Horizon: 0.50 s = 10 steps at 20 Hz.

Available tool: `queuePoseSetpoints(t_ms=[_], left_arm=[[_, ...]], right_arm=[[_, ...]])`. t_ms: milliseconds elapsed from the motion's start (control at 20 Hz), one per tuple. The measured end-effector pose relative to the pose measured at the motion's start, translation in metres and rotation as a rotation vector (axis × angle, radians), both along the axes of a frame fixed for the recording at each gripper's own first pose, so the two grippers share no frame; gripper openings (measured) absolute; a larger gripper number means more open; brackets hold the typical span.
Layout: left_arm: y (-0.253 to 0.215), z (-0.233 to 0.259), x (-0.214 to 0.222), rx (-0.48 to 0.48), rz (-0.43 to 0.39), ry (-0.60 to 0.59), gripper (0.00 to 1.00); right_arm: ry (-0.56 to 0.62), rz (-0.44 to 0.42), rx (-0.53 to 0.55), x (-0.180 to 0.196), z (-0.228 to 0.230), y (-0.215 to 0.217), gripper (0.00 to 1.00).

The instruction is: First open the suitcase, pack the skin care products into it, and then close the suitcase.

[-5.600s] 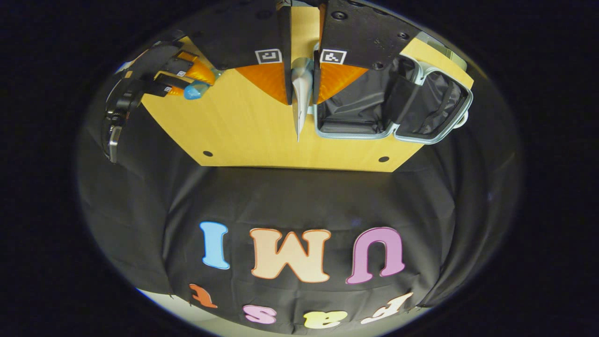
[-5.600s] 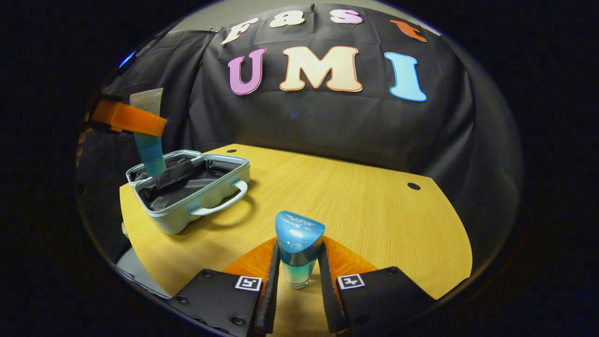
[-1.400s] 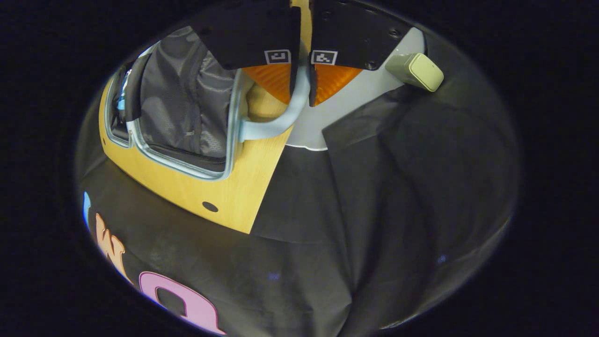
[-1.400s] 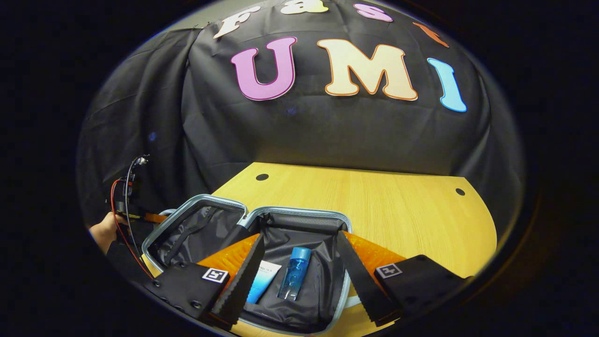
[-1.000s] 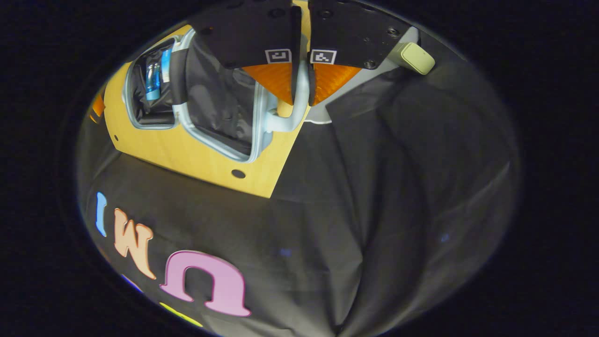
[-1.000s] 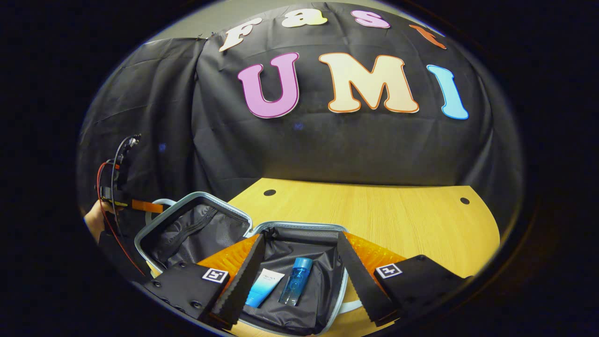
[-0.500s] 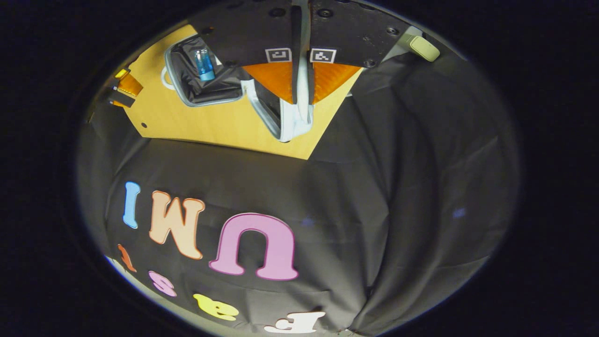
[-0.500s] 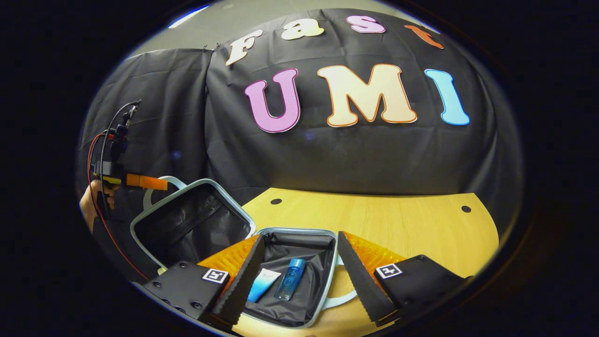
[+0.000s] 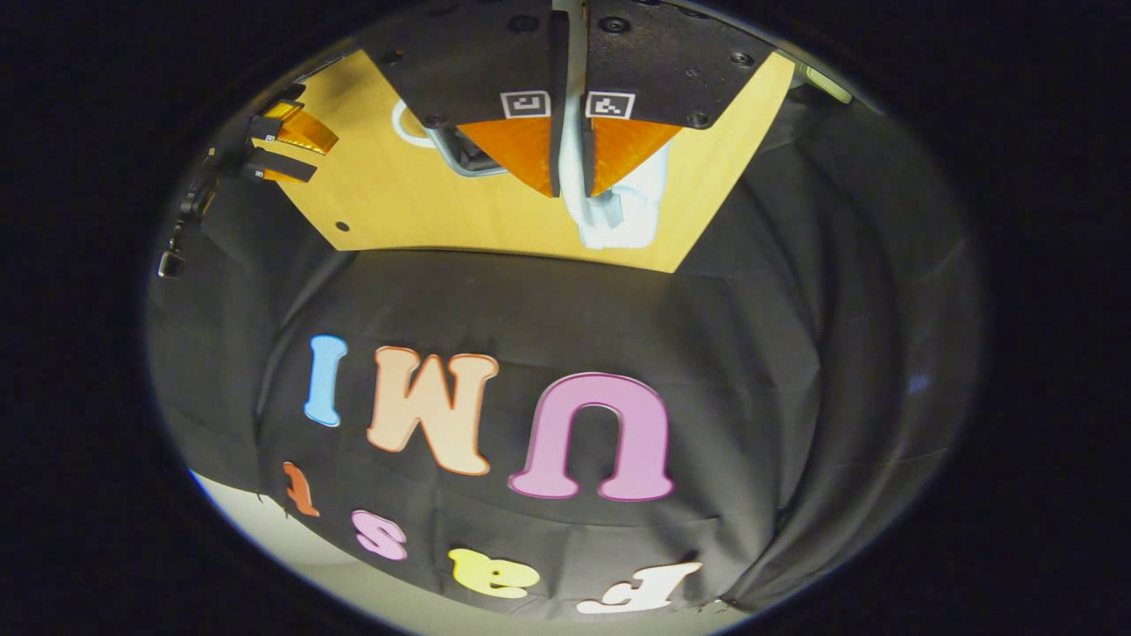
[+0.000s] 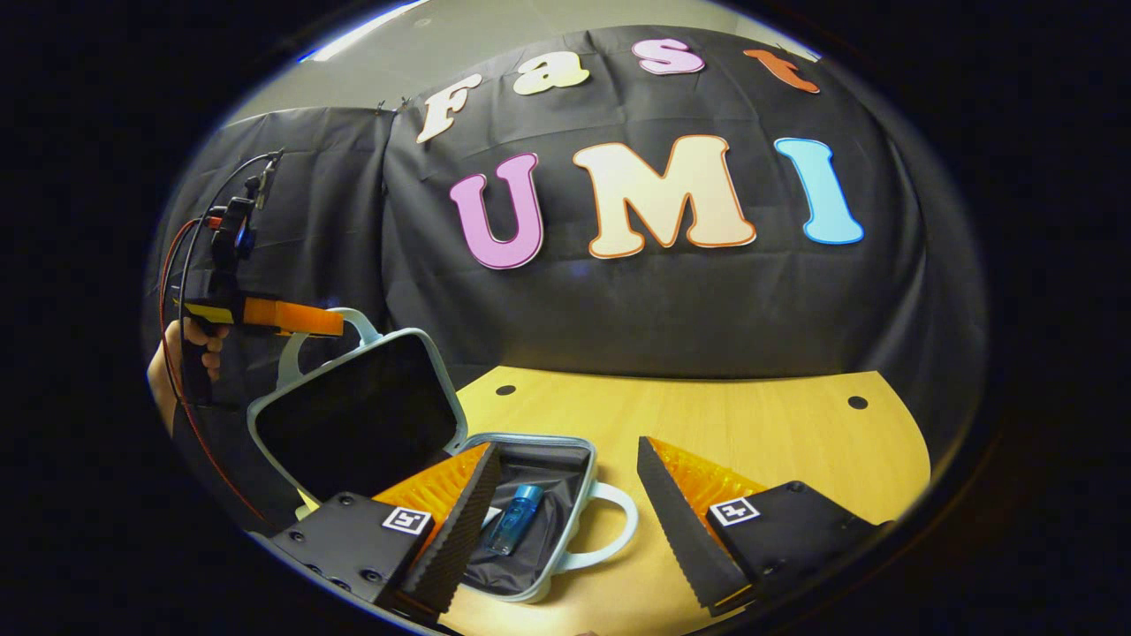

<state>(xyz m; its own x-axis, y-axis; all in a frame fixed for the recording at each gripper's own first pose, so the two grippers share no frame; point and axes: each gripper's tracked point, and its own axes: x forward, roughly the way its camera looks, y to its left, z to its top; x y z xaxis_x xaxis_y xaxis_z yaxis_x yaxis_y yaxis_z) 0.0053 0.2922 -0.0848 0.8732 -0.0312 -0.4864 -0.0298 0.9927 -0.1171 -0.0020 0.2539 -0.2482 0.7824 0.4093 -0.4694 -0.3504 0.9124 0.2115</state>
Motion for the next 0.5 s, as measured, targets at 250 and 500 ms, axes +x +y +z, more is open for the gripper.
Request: queuePoseSetpoints(t_ms=[250,500], left_arm=[[-0.065,-0.008,0.017,-0.078,-0.094,0.0,0.0],[-0.121,-0.031,0.024,-0.148,-0.178,0.046,0.01]], right_arm=[[-0.007,-0.052,-0.023,-0.002,0.005,-0.044,0.98],[0.001,-0.108,-0.039,-0.004,0.006,-0.083,0.98]])
